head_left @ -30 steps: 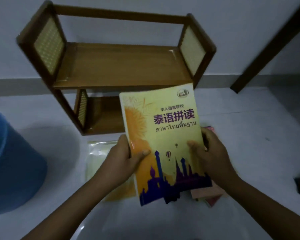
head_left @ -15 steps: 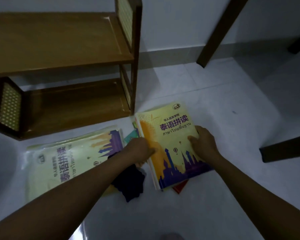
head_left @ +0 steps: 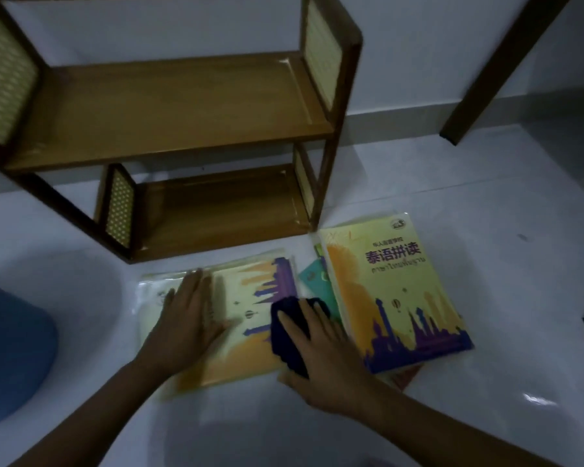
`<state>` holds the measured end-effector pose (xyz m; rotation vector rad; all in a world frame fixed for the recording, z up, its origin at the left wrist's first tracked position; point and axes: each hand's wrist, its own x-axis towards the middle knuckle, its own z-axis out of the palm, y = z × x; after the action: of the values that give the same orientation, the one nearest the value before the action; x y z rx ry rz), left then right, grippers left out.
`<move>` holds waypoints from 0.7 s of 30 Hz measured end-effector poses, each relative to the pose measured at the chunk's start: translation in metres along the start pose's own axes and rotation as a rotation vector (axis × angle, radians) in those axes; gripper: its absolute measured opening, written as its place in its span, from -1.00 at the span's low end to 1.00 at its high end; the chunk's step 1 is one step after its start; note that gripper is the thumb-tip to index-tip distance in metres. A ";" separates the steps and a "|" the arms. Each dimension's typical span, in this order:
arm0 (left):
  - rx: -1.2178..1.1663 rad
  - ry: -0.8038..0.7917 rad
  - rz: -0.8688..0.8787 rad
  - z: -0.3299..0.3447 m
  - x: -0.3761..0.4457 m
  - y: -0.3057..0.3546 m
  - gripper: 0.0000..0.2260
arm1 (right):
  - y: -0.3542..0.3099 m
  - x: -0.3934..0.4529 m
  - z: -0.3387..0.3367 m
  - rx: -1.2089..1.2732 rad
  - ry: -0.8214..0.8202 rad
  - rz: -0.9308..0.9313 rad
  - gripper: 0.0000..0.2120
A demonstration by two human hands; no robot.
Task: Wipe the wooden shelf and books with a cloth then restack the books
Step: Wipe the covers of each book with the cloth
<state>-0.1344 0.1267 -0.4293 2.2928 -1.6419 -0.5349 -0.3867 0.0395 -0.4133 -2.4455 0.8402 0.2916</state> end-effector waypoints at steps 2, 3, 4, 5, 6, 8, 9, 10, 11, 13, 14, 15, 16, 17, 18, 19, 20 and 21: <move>0.050 -0.130 -0.067 -0.005 -0.027 -0.045 0.09 | -0.004 0.009 0.013 -0.063 -0.004 0.030 -0.28; 0.085 -0.198 -0.086 -0.006 -0.035 -0.061 0.15 | 0.003 0.012 0.015 -0.081 0.063 0.047 -0.28; 0.125 -0.254 -0.107 -0.011 -0.047 -0.080 0.19 | 0.001 0.022 0.016 -0.076 0.133 0.044 -0.28; 0.152 -0.297 -0.106 -0.013 -0.054 -0.091 0.22 | 0.003 0.031 0.012 -0.052 0.188 0.049 -0.28; 0.149 -0.327 -0.093 -0.015 -0.060 -0.099 0.23 | 0.004 0.042 0.008 -0.025 0.227 0.059 -0.28; 0.078 -0.335 -0.067 -0.014 -0.064 -0.104 0.22 | -0.002 0.064 0.008 0.000 0.258 0.096 -0.32; 0.052 -0.326 -0.058 -0.013 -0.063 -0.103 0.23 | -0.011 0.070 0.011 -0.014 0.260 0.097 -0.33; 0.040 -0.309 -0.054 -0.014 -0.064 -0.103 0.25 | -0.025 0.073 0.018 -0.054 0.257 0.061 -0.34; 0.043 -0.293 -0.050 -0.014 -0.063 -0.103 0.26 | -0.041 0.074 0.028 -0.083 0.240 -0.020 -0.36; 0.045 -0.286 -0.065 -0.015 -0.064 -0.102 0.26 | -0.081 0.069 0.050 -0.106 0.153 -0.299 -0.44; 0.029 -0.275 -0.066 -0.014 -0.065 -0.104 0.27 | -0.096 0.070 0.061 -0.140 0.078 -0.458 -0.48; 0.012 -0.255 -0.064 -0.013 -0.066 -0.105 0.27 | -0.106 0.077 0.063 -0.184 0.011 -0.579 -0.50; 0.003 -0.242 -0.063 -0.013 -0.066 -0.106 0.27 | -0.109 0.090 0.058 -0.209 -0.007 -0.649 -0.51; -0.007 -0.239 -0.062 -0.013 -0.065 -0.108 0.28 | -0.109 0.108 0.049 -0.216 0.019 -0.630 -0.50; -0.017 -0.249 -0.070 -0.014 -0.064 -0.109 0.29 | -0.106 0.127 0.039 -0.190 0.068 -0.537 -0.50; -0.025 -0.259 -0.077 -0.014 -0.064 -0.109 0.30 | -0.100 0.143 0.029 -0.140 0.104 -0.385 -0.49; -0.033 -0.256 -0.083 -0.013 -0.063 -0.107 0.31 | -0.091 0.155 0.018 -0.075 0.148 -0.242 -0.48; -0.047 -0.241 -0.093 -0.014 -0.065 -0.109 0.32 | -0.091 0.165 0.012 -0.057 0.172 -0.145 -0.46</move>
<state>-0.0550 0.2236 -0.4537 2.3552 -1.6102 -0.8928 -0.2007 0.0232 -0.4452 -2.5977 0.7281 0.0531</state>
